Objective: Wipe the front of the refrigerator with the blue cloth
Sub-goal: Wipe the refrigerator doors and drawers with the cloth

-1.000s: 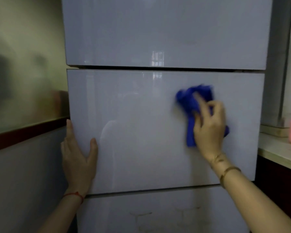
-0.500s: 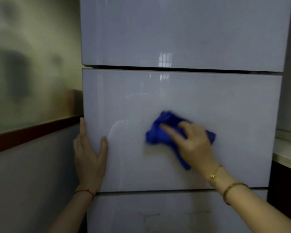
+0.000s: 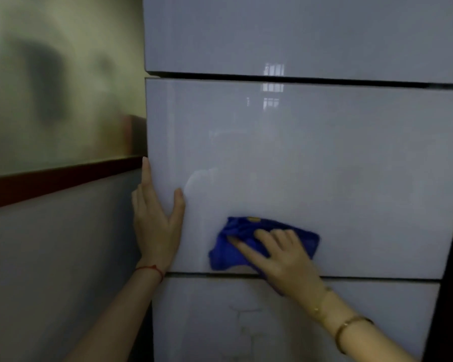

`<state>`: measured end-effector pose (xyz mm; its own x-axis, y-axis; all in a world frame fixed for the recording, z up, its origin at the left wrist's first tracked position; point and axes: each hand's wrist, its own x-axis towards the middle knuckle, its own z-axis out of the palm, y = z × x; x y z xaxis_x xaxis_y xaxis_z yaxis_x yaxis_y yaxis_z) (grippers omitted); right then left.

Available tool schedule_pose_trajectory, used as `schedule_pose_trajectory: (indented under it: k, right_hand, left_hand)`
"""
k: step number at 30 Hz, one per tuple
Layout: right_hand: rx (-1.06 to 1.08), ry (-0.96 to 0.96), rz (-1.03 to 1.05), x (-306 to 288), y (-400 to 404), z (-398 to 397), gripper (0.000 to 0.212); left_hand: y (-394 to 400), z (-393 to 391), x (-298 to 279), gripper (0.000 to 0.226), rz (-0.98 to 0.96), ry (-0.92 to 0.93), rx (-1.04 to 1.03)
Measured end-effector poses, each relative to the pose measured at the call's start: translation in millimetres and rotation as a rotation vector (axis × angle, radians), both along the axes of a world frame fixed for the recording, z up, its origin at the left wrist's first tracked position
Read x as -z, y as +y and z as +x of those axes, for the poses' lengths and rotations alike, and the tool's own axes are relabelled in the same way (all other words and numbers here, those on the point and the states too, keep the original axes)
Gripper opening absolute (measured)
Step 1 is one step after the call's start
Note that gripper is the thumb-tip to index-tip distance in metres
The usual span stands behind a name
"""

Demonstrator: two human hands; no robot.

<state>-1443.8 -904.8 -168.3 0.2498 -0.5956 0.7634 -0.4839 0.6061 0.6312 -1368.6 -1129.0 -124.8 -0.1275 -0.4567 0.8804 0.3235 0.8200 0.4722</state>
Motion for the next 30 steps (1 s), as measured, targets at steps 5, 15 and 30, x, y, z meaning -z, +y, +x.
schedule_pose_trajectory:
  k: [5,15,30]
  right_hand:
    - [-0.035,-0.199,-0.616,-90.0,23.9,-9.1,0.045]
    - [-0.111,-0.355,-0.280,85.0,3.0,27.6,0.053]
    - [-0.004,-0.181,0.065,281.4,0.8,8.6,0.046]
  left_hand:
    - [0.9,0.1,-1.8,0.072,0.028,0.010,0.000]
    - [24.7,35.6,167.2,0.080,0.182,-0.227,0.031]
    - [27.3,18.1,288.6,0.086,0.212,-0.257,0.084]
